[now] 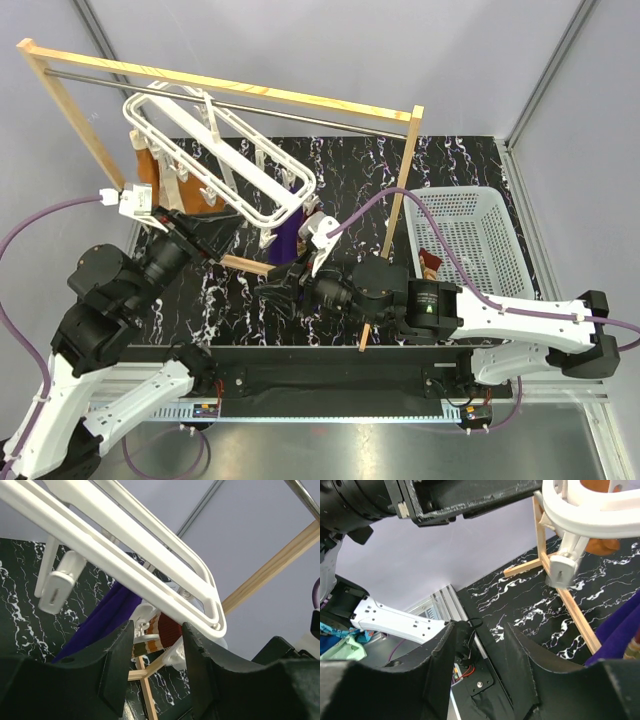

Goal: Clip the socks to the hanger
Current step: Rotate the hanger at the clothesline, then open the clamp at the hanger.

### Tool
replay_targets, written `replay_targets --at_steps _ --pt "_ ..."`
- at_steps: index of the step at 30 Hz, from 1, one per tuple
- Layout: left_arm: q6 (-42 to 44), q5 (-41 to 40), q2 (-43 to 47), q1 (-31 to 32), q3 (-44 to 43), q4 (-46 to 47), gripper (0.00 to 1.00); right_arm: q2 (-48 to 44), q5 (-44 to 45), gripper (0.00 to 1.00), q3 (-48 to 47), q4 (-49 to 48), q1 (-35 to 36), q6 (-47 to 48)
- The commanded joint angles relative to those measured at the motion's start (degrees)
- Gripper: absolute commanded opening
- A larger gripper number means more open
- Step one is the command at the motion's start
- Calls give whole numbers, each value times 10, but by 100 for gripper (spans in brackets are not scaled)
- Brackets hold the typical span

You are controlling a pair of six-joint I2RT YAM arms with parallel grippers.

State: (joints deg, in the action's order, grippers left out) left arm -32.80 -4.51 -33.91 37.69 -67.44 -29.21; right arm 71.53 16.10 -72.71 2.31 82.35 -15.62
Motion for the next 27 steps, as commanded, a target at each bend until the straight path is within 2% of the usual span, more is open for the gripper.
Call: replay_targets --at_steps 1,17,20,25,27 --pt "10 35 -22 2 -5 45 47 -28 30 49 4 -30 3 6" --pt "31 42 -52 1 12 42 46 -59 68 48 32 -47 3 14" --pt "29 56 -52 2 11 45 41 -54 65 48 28 -54 3 15" --pt "17 69 -60 1 -2 42 17 -41 59 50 23 -75 3 16" --pt "1 77 -60 2 -5 39 16 -31 57 51 12 -77 3 17"
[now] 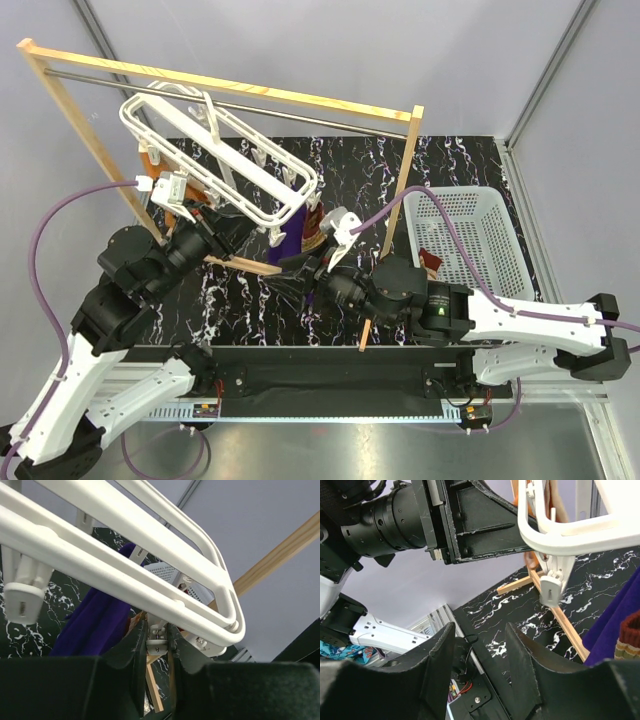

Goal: Clip the socks to the hanger
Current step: Open the clamp at the hanger.

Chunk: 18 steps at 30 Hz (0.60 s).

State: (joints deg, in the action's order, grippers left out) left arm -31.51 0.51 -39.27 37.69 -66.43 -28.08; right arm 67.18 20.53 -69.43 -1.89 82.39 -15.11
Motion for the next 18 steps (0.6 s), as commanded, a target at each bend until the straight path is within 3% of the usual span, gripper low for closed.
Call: replay_targets --at_steps 1,5,18 --pt "-17 31 -5 2 -18 28 14 16 13 52 -25 -35 2 14" --pt "-48 51 -7 2 -35 9 11 33 24 57 -41 -47 2 25" --pt "-102 69 -9 2 -68 -36 9 52 105 57 -70 -76 2 55"
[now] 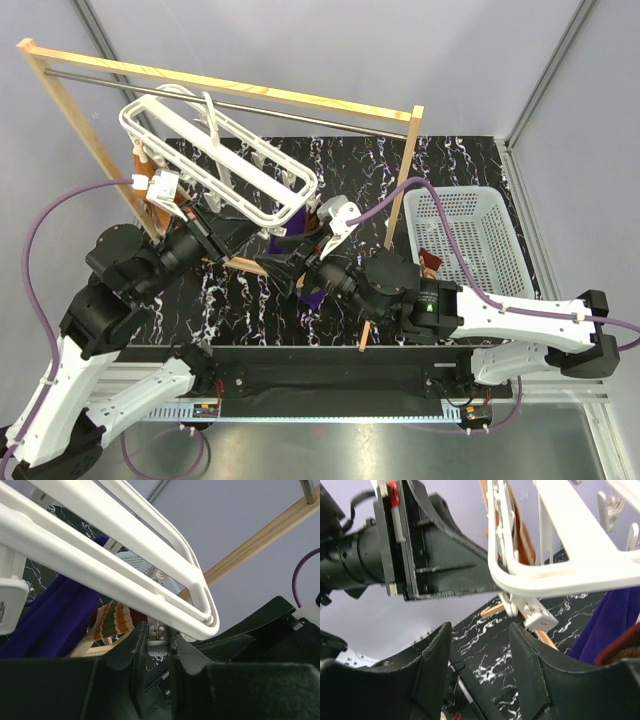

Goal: Clip the socks to the hanger
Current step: Open the clamp at the hanger.

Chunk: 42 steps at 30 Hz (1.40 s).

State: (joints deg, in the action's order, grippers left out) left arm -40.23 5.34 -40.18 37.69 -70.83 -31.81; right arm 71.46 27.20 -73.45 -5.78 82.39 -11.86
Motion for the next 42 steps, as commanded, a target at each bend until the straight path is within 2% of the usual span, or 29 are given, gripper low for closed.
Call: replay_targets --at_steps 1,14,21,31,32,34,35,37,39,41,42 --pt "-20 23 -1 1 -27 -3 8 16 47 57 -31 -41 2 27" --pt "-28 28 5 2 -40 -26 4 52 78 54 -35 -71 2 74" --pt "-31 29 10 2 -39 -28 4 64 69 47 -48 -81 2 90" --pt "-46 37 20 2 -34 -19 4 75 88 29 -49 -101 2 100" --pt "-46 38 20 1 -34 -18 4 76 91 20 -51 -104 2 104" --pt "-44 40 19 2 -34 -19 4 77 101 10 -50 -111 2 104" --pt "-43 41 20 2 -34 -19 7 77 104 0 -51 -114 2 96" --pt "-44 38 24 2 -26 -14 19 75 102 0 -49 -113 2 88" --pt "-44 34 35 2 -11 -9 38 72 100 0 -49 -107 2 68" --pt "-42 18 45 1 2 -4 49 69 99 0 -49 -95 2 46" --pt "-40 3 56 1 12 -2 57 65 98 0 -49 -89 1 38"
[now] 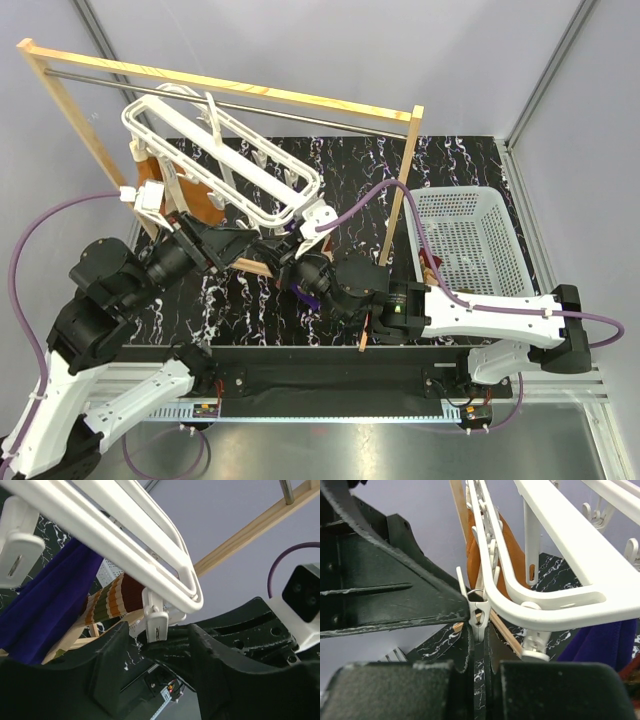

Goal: Clip the socks to the hanger
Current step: Open the clamp at the hanger.

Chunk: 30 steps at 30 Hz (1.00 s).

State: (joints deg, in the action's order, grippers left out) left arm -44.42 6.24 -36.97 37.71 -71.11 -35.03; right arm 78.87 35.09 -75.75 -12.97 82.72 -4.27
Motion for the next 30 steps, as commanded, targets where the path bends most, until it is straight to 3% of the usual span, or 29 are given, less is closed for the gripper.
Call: replay_targets --at_steps 1,4,14,23,30 --pt "3 -16 30 1 20 32 61 -12 18 0 -24 -15 -2 -55" --pt "4 -45 61 2 49 54 69 -24 19 0 -15 -3 -4 -89" --pt "-19 -66 163 1 188 253 70 -79 -10 0 10 44 -23 -250" --pt "-74 -13 131 2 197 322 87 -80 -62 0 6 62 -30 -309" --pt "-116 15 92 1 192 348 87 -92 -90 0 26 43 -34 -328"
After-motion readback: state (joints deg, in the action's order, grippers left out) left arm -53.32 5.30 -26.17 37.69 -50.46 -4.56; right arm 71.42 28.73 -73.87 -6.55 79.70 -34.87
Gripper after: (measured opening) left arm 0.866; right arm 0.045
